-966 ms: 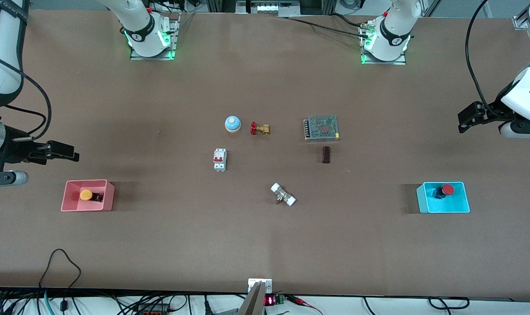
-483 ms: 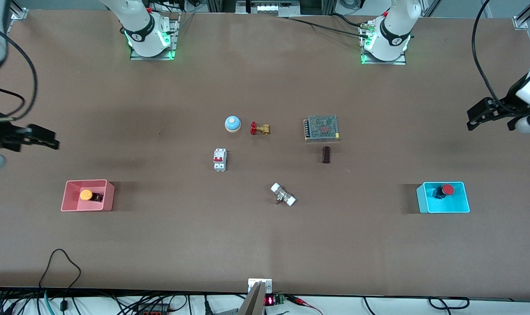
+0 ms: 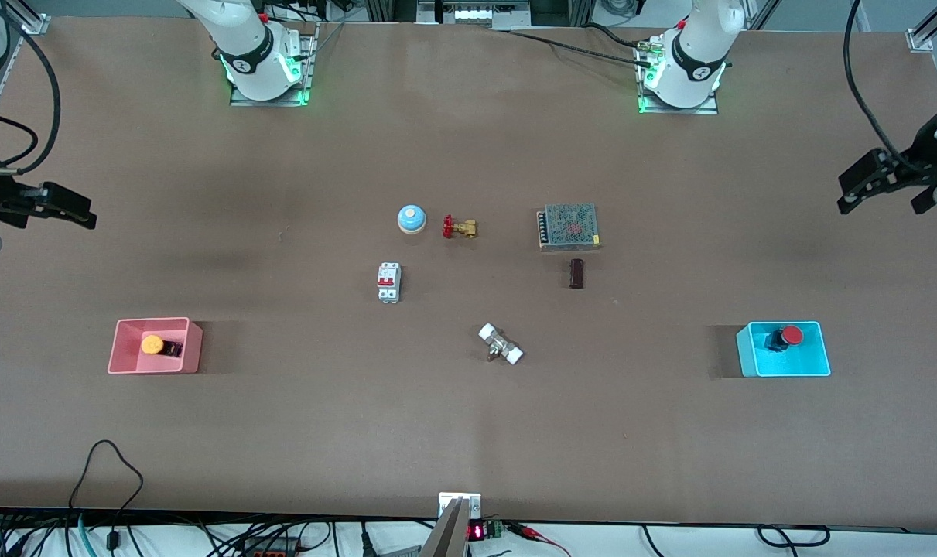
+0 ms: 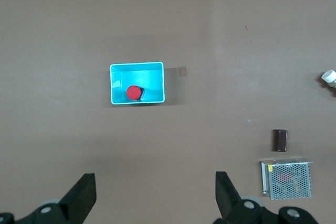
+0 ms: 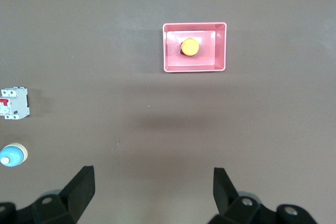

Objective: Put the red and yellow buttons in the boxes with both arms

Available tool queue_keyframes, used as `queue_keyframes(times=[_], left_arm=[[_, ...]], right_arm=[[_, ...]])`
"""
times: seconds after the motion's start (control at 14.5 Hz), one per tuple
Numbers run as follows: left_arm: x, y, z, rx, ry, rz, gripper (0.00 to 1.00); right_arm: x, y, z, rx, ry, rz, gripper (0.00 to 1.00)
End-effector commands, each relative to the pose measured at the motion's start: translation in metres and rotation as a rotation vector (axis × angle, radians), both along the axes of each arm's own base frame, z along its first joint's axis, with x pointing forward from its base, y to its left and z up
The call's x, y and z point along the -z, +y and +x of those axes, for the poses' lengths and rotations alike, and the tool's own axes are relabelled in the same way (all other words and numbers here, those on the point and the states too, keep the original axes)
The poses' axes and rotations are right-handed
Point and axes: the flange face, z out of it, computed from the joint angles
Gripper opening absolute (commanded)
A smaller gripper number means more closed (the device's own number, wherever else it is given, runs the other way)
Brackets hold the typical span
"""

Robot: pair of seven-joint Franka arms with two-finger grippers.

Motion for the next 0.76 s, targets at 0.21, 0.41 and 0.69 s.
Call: queue_keyframes(times=[0.21,0.41,0.69], left_arm=[[-0.008,-0.003,-0.013,0.011,-0.012,-0.054,1.00],[-0.016,-0.001,-0.013,0.001,-0.025,-0.055,1.00],[-0.028,0.007,-0.017,-0.010,-0.012,-0.080,1.00]], right_arm=[[-0.009,-0.002,-0.040,0.012,0.002,-0.004,1.00],[-0.011,-0.003,-0.043,0.016,0.007,-0.003,1.00],[-0.012,-0.003,-0.045,0.015,0.013,-0.003,1.00]])
